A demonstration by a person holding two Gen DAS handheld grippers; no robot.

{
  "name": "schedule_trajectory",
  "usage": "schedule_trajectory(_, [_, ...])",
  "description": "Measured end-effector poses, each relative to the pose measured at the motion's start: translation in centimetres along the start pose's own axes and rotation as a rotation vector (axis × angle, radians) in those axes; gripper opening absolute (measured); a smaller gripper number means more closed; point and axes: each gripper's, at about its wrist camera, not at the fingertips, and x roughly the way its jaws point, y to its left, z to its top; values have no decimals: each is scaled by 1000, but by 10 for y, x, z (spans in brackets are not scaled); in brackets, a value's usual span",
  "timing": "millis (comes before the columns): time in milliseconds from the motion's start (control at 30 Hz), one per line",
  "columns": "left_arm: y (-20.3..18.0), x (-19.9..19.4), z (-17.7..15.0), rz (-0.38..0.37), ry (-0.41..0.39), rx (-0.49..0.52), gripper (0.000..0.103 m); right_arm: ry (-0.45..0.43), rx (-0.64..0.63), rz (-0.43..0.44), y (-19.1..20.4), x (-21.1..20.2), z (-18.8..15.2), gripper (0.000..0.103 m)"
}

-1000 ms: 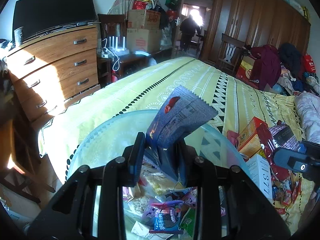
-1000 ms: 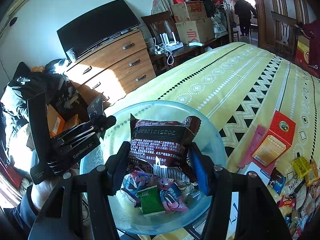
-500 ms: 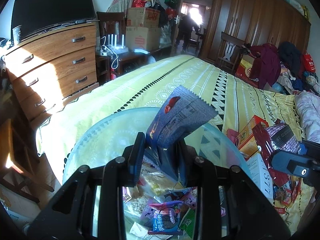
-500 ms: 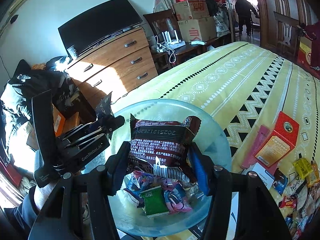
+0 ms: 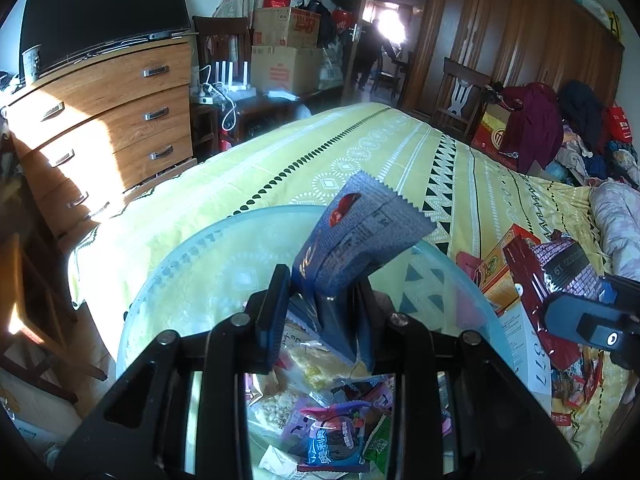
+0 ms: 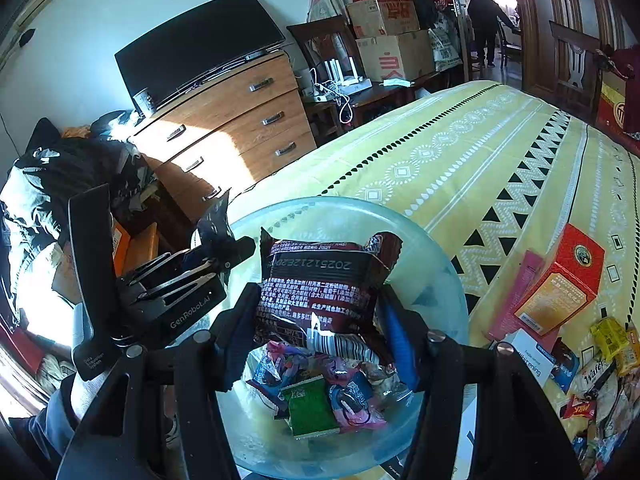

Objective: Organize snacks
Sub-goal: 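Lower both packets into the clear bowl and open both tools, then move both open tools back over the snack pile on the bed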

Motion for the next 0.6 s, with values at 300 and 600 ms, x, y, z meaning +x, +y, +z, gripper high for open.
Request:
schedule_trajectory(300, [3, 2, -4, 14, 25, -15, 44, 27, 25, 25, -5, 11, -6, 68])
schedule_trajectory(600, [-3, -9, 0, 22, 27, -29, 94, -38, 9, -2, -4, -18, -11, 83])
